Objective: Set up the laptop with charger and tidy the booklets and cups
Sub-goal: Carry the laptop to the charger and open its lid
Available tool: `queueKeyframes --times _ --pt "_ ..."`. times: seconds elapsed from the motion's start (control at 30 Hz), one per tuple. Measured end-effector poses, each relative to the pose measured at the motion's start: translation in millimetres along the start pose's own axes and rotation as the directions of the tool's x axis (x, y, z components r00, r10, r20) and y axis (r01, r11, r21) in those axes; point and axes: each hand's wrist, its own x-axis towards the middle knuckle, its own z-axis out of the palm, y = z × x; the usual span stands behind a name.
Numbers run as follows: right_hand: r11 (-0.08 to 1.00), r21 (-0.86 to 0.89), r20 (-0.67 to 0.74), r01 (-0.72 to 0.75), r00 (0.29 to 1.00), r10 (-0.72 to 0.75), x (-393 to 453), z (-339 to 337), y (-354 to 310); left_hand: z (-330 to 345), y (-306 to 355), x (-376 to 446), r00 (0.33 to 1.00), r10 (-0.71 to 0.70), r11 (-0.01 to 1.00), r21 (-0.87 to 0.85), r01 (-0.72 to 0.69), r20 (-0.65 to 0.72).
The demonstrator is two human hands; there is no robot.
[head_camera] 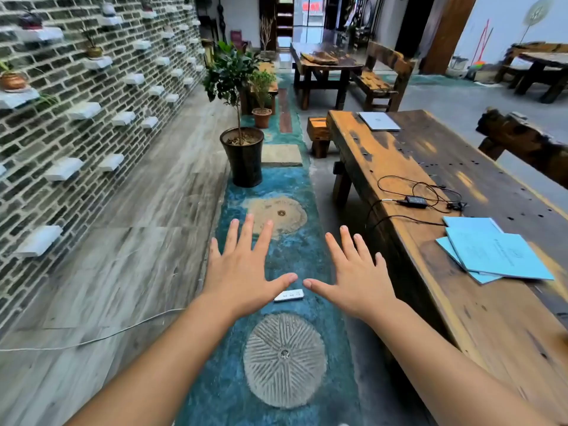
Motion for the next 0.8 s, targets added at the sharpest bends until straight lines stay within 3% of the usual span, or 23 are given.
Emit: queueKeyframes --times 0.3,0.8 --pt "1.000 0.016 0.016 0.011 1.000 -0.011 54.0 25.8 32.8 31.5 12.1 52.5 0.999 -0.002 0.998 0.067 -0.001 0.045" --pt "0.996 -0.009 0.133 0.085 0.988 -0.083 221.8 46.3 114.4 73.9 39.2 196.7 0.983 -0.118 0.992 0.055 0.111 0.143"
